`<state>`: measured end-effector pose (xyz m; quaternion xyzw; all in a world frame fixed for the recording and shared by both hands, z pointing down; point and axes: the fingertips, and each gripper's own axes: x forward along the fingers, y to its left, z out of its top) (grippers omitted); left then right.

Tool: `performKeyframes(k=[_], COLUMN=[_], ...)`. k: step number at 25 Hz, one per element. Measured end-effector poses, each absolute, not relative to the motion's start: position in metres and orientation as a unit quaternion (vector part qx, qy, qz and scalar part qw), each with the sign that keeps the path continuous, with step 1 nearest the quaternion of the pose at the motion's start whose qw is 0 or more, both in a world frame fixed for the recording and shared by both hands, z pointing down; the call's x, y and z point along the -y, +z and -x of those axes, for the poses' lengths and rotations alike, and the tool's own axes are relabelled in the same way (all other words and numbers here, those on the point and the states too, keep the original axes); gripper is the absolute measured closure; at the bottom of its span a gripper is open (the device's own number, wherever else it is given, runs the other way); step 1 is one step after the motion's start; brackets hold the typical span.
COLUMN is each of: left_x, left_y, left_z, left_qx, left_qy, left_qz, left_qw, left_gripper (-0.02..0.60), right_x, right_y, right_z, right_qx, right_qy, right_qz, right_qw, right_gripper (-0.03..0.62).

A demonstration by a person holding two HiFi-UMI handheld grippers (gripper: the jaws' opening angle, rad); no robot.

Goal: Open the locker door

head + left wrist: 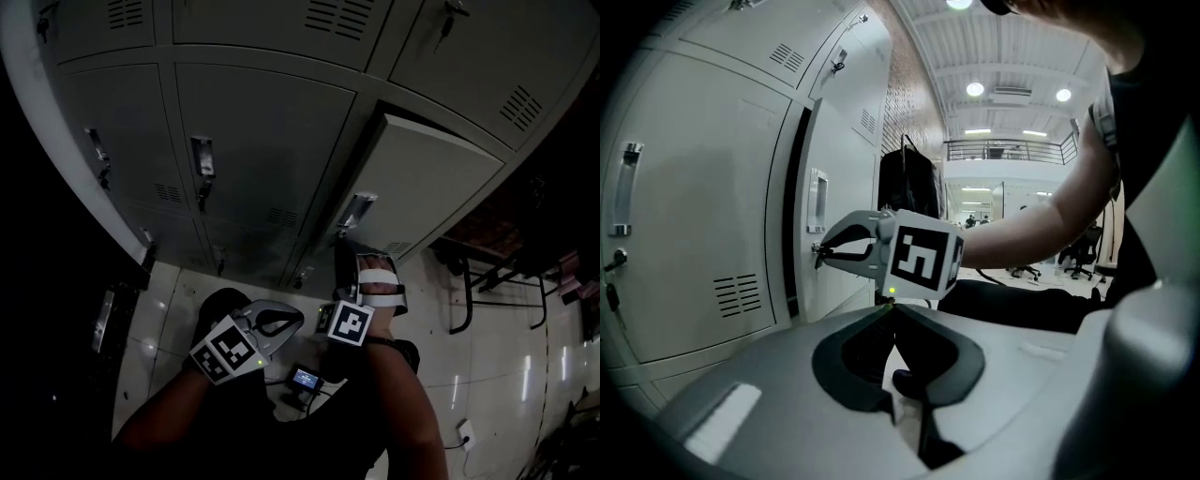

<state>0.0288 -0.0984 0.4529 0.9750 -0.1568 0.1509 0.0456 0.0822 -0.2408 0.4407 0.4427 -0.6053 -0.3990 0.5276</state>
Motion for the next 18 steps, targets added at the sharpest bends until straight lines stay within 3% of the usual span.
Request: performKeyframes(k=[18], left_x=[0.099], left_y=[0.458], left_z=[-0.032], left_qx=[0.158], left_qy=[0.166], left_qz=[-0.973], left_qw=[0.043], left_gripper=[0.569], right_x=[0.109], right_y=[0.44], right_z=[-0.151], right_qx=[0.615], right_qy=[-0.391], right_qz=[-0.449], right_qw=[0.516], right_gripper=[0.549])
